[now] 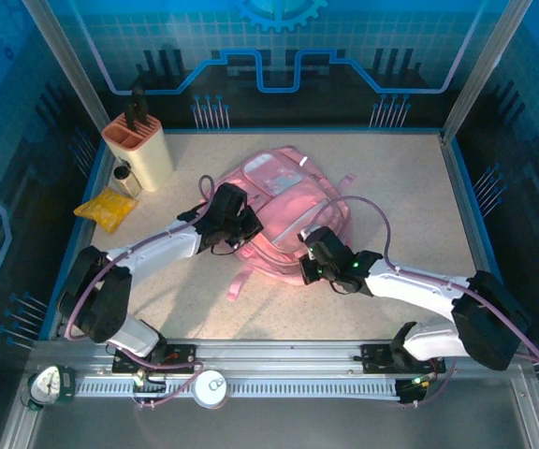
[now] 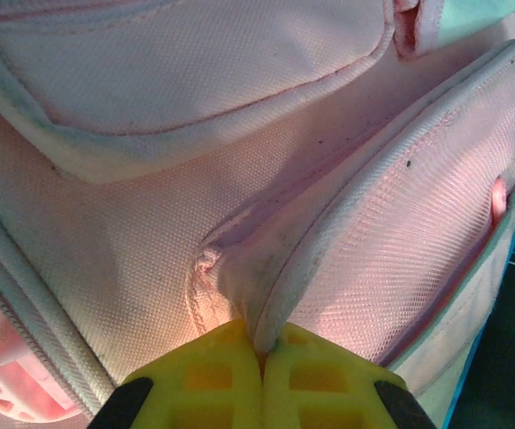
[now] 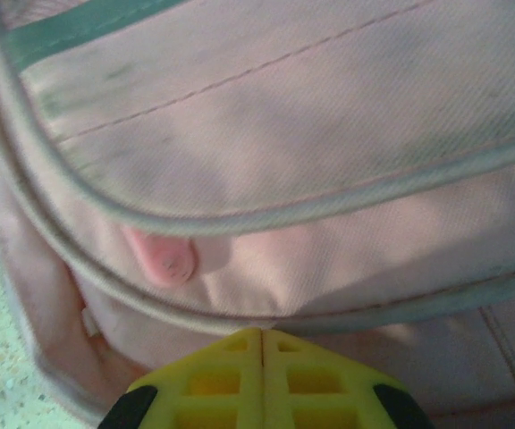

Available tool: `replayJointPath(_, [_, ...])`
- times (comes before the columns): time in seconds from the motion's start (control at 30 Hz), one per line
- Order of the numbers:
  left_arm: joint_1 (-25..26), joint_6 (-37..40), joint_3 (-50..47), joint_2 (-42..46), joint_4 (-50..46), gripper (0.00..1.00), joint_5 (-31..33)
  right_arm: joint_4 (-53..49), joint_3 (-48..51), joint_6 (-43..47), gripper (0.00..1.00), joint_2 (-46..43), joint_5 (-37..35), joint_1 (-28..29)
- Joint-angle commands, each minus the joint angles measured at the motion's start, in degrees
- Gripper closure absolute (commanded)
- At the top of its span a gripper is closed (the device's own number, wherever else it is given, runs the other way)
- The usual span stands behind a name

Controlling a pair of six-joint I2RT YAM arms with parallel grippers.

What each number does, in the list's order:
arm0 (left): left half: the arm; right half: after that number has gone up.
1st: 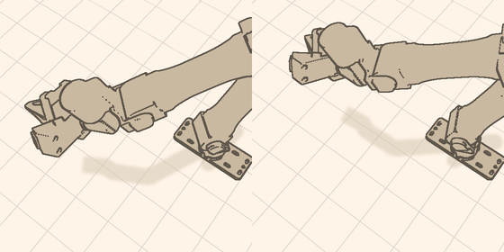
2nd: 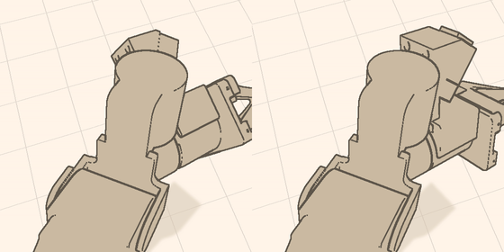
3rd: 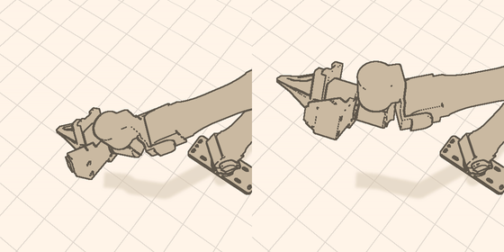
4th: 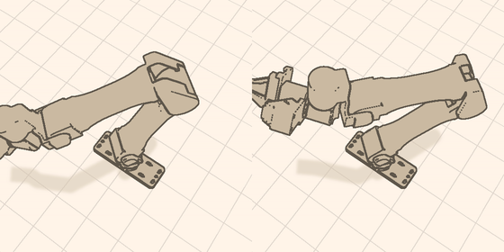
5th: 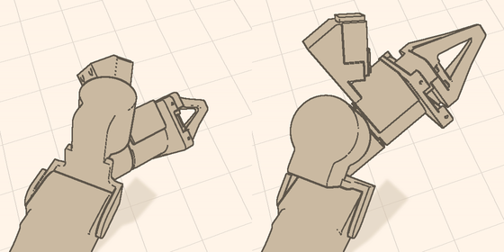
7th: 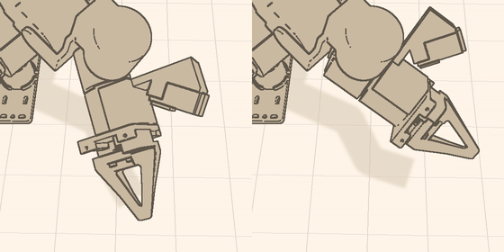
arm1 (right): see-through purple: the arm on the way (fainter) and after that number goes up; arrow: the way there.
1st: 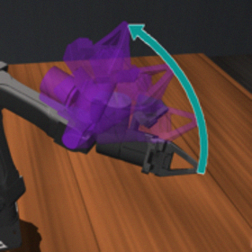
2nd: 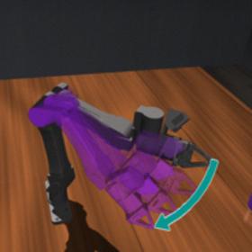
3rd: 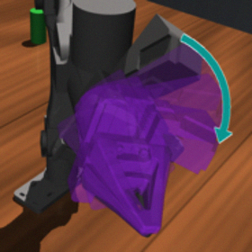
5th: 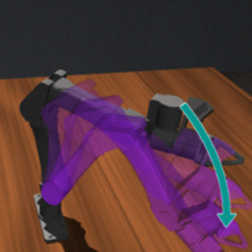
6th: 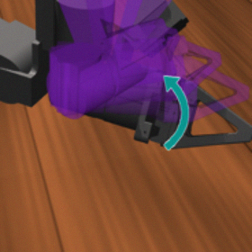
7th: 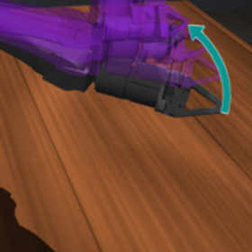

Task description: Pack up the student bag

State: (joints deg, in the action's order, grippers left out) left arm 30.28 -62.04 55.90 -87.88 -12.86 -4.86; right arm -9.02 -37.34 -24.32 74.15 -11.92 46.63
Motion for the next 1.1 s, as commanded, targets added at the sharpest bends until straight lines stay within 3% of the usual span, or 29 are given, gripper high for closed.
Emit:
replayJointPath(0.0, [-1.26,1.86,3.13,-1.12,2.75,1.0,-0.76,0.16,-0.15,0.14,1.0,-1.16,2.58,1.07])
replayJointPath(0.03, [-1.19,1.12,2.86,-1.25,3.52,1.0,-1.29,0.73,-0.8,0.09,0.99,-0.81,2.7,1.18])
replayJointPath(0.1, [-1.21,0.62,2.48,-1.5,4.38,1.0,-1.72,1.69,-2.35,-0.28,0.85,0.89,3.41,0.76])
replayJointPath(0.17, [-1.12,0.57,2.46,-1.63,4.22,1.0,-2.11,1.4,-4.88,-0.26,0.81,3.08,4.37,0.61])
replayJointPath(0.27, [-1.03,0.24,2.12,-1.28,4.17,1.0,-2.08,2.26,-7.09,-0.73,0.66,5.54,4.62,1.87])
replayJointPath(0.5, [-0.64,-0.17,2.11,-1.07,4.16,1.0,-2.01,0.04,-11.61,-6.43,0.52,11.92,3.5,1.96])
replayJointPath(0.6, [-0.66,-0.22,2.11,-1.25,4.15,1.0,-2.0,-2.16,-12.73,-8.66,0.44,13.05,-1.18,2.58])
replayJointPath(0.8, [-0.44,-0.41,2.11,-1.25,4.51,1.0,-1.95,-2.31,-15.73,-11.1,0.43,14.69,-9.08,4.37])
replayJointPath(1.07, [-0.31,-0.34,1.46,-0.47,4.21,1.0,-1.47,-1.34,-16.35,-9.49,0.64,15.74,-16.86,5.92])
